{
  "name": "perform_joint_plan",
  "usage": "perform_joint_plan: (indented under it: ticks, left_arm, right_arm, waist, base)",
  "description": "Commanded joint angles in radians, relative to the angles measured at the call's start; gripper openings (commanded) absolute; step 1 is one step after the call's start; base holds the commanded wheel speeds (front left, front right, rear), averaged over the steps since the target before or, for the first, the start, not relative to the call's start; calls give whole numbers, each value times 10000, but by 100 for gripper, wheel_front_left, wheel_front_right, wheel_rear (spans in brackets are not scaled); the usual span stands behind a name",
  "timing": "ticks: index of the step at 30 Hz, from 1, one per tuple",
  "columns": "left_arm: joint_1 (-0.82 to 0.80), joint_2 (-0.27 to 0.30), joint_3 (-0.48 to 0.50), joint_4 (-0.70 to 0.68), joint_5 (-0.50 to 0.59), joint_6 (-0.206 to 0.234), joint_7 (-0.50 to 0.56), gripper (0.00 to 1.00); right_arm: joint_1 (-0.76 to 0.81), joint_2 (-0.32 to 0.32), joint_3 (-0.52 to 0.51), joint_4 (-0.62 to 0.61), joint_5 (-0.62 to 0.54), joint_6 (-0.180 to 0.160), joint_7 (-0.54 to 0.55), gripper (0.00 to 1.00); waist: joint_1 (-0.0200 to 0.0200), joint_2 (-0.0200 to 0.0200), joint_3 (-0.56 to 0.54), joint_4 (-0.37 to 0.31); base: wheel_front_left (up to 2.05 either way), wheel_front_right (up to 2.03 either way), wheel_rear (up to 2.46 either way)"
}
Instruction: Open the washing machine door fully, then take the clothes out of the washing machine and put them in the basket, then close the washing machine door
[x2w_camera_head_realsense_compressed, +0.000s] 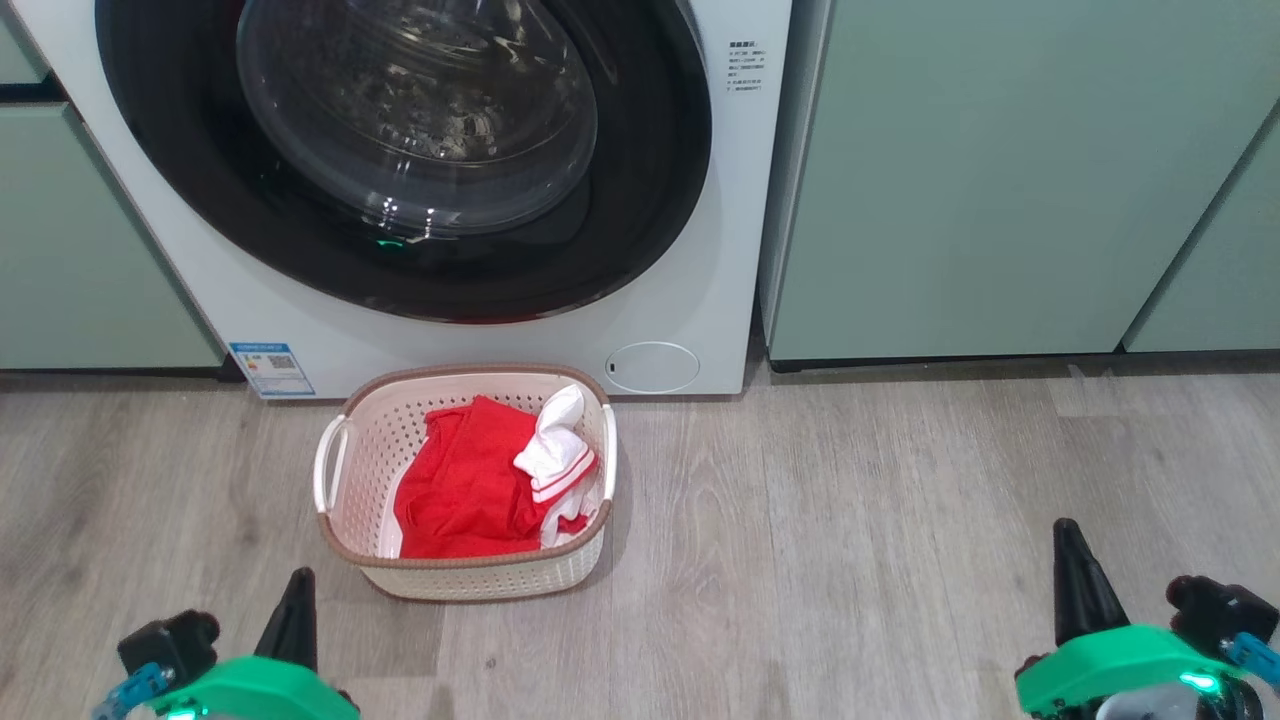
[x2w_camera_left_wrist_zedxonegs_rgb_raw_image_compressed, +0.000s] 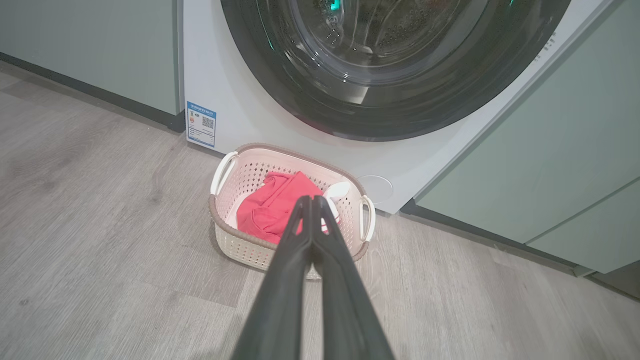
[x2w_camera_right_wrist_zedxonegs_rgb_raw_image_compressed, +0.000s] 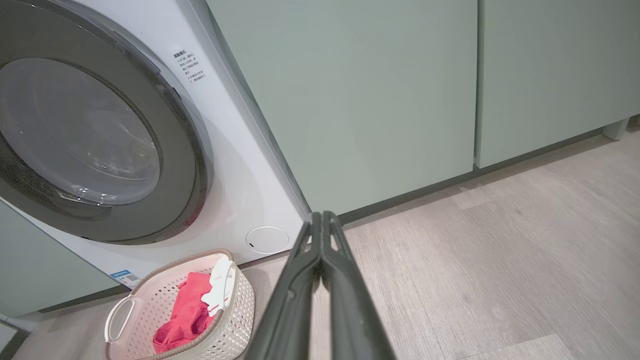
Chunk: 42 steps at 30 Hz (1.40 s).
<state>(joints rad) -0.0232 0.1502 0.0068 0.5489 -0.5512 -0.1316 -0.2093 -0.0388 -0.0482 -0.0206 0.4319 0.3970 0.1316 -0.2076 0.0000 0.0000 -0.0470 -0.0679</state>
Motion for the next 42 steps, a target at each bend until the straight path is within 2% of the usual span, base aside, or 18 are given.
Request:
perform_joint_plan:
  ticks: [1, 42]
  left_arm:
    - [-491, 99, 155, -393, -292, 1, 98, 0]
    - [-626, -322, 504, -1410, -4232, 4, 1295, 0]
  right_arm:
    - [-400, -14, -74, -394, 331, -1, 68, 0]
    - [-509, -17, -402, -963, 4847, -4, 1271, 0]
  waist:
    - [0, 0, 8, 12]
    - [0, 0, 197, 268]
  base:
    - [0, 0, 0]
    - [0, 0, 0]
